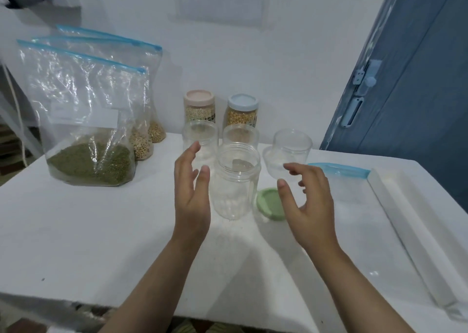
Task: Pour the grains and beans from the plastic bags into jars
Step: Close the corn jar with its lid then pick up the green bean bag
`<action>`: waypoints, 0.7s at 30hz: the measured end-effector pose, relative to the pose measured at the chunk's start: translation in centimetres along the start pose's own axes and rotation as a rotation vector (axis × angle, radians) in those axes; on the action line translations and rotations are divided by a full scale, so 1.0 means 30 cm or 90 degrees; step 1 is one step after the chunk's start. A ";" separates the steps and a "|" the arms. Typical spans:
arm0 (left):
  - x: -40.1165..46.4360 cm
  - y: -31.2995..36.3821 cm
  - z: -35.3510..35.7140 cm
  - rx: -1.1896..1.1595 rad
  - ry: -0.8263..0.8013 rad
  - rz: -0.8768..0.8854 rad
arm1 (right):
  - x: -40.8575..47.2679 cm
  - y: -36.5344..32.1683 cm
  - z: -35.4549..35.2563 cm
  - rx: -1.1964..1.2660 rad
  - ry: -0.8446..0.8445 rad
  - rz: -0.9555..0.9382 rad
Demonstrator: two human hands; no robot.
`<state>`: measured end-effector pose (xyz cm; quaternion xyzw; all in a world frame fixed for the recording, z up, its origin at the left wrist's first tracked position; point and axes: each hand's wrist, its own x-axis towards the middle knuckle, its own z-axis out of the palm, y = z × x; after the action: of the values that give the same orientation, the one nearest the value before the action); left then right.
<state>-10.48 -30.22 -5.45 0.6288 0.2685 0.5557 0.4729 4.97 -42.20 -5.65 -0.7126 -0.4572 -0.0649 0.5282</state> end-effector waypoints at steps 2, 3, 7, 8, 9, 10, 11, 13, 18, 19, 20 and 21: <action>0.041 0.039 -0.017 -0.014 0.029 0.013 | 0.049 -0.097 0.001 0.036 0.003 -0.049; 0.068 0.056 -0.032 -0.025 0.042 0.018 | 0.077 -0.140 0.010 0.055 0.001 -0.068; 0.197 0.101 -0.145 -0.033 0.093 0.068 | 0.183 -0.291 0.112 0.121 -0.005 -0.112; 0.232 0.103 -0.186 -0.027 0.107 0.082 | 0.207 -0.326 0.153 0.138 -0.006 -0.117; 0.268 0.103 -0.231 -0.020 0.122 0.095 | 0.228 -0.361 0.200 0.155 -0.006 -0.122; 0.306 0.098 -0.280 -0.013 0.138 0.105 | 0.246 -0.397 0.252 0.175 -0.006 -0.126; 0.347 0.089 -0.331 -0.004 0.152 0.111 | 0.264 -0.429 0.309 0.195 -0.009 -0.129; 0.435 0.064 -0.443 0.022 0.176 0.115 | 0.296 -0.488 0.439 0.233 -0.020 -0.127; 0.688 -0.057 -0.728 0.142 0.183 0.102 | 0.377 -0.584 0.816 0.291 0.004 -0.047; 0.735 -0.091 -0.780 0.178 0.185 0.089 | 0.390 -0.589 0.894 0.285 0.014 -0.025; 0.778 -0.127 -0.827 0.214 0.184 0.064 | 0.402 -0.585 0.970 0.273 0.023 0.001; 0.819 -0.165 -0.870 0.242 0.177 0.030 | 0.415 -0.577 1.043 0.259 0.026 0.031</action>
<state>-28.55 0.75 -0.61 0.6298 0.4164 0.5874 0.2915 -12.58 -9.11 -0.07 -0.6007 -0.4324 0.0272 0.6719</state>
